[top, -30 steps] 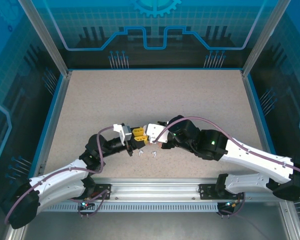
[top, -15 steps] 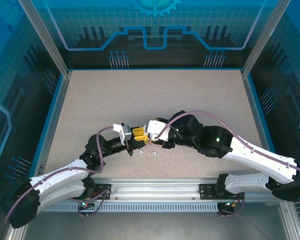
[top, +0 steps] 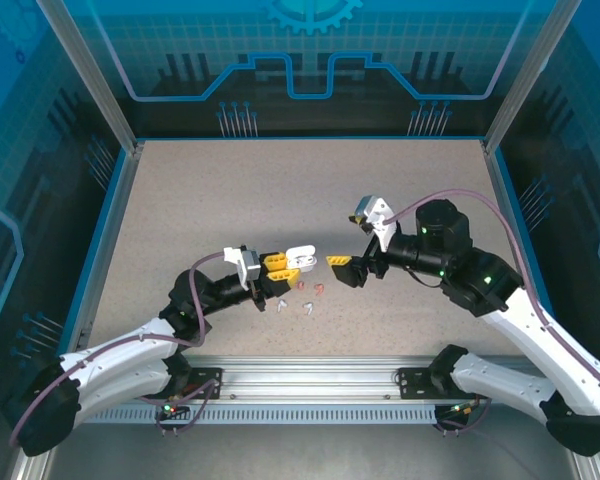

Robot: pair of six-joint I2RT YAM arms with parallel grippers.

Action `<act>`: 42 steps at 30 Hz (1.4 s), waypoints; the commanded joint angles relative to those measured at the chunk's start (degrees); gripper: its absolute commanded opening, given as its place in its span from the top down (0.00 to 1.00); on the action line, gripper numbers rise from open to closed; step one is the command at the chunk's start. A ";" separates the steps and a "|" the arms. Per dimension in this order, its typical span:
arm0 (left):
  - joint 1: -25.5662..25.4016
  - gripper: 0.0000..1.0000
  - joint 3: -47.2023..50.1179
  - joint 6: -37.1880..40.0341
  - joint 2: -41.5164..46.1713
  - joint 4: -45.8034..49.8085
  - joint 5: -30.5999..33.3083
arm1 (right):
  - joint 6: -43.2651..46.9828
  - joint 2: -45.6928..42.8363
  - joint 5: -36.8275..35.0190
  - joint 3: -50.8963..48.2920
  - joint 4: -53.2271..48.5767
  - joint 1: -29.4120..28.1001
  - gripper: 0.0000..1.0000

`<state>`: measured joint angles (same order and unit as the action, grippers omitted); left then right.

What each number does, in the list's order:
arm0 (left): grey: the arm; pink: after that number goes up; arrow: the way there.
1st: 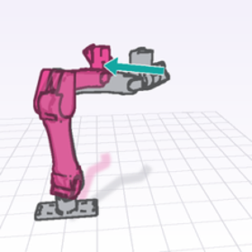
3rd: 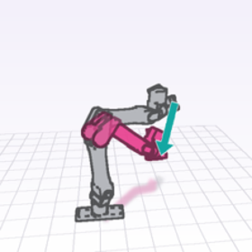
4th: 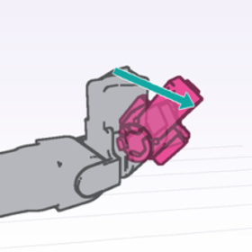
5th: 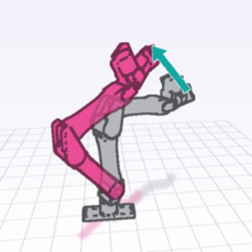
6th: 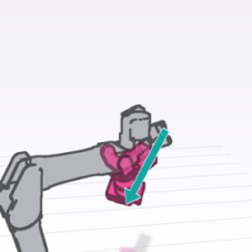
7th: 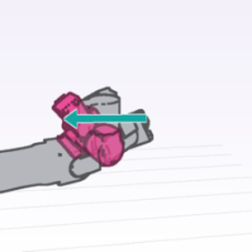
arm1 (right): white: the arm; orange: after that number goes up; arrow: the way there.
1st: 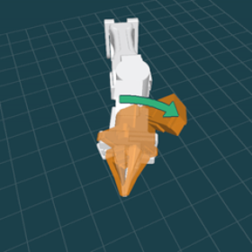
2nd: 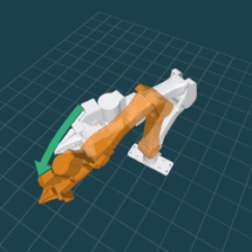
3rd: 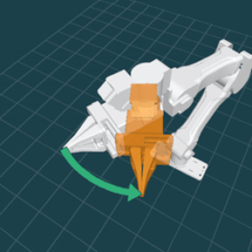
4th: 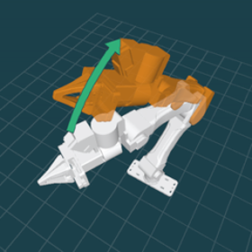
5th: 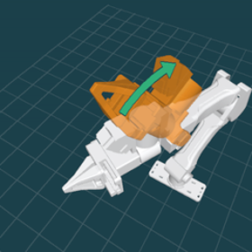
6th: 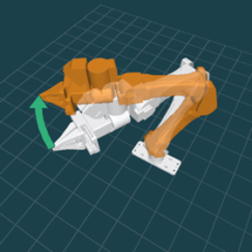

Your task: Insert the wireless bluetooth earbuds into the charging case

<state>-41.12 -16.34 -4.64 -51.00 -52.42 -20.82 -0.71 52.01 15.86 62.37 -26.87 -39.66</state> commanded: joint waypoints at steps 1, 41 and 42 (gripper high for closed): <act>-0.57 1.00 -2.26 -1.63 -0.10 -3.89 -0.74 | -10.29 1.18 13.23 -3.18 7.33 1.93 0.00; -0.80 1.00 -3.36 -1.93 -2.57 -4.85 -1.01 | -7.34 6.78 14.76 3.11 -3.96 2.42 0.19; -0.88 1.00 -3.48 -2.10 -2.50 -4.87 -1.49 | -5.16 6.19 13.41 2.91 -4.41 2.55 0.18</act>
<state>-41.80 -17.96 -6.11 -53.69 -55.64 -21.04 -13.17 59.96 35.16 63.37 -25.63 -37.43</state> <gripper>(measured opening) 0.214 0.812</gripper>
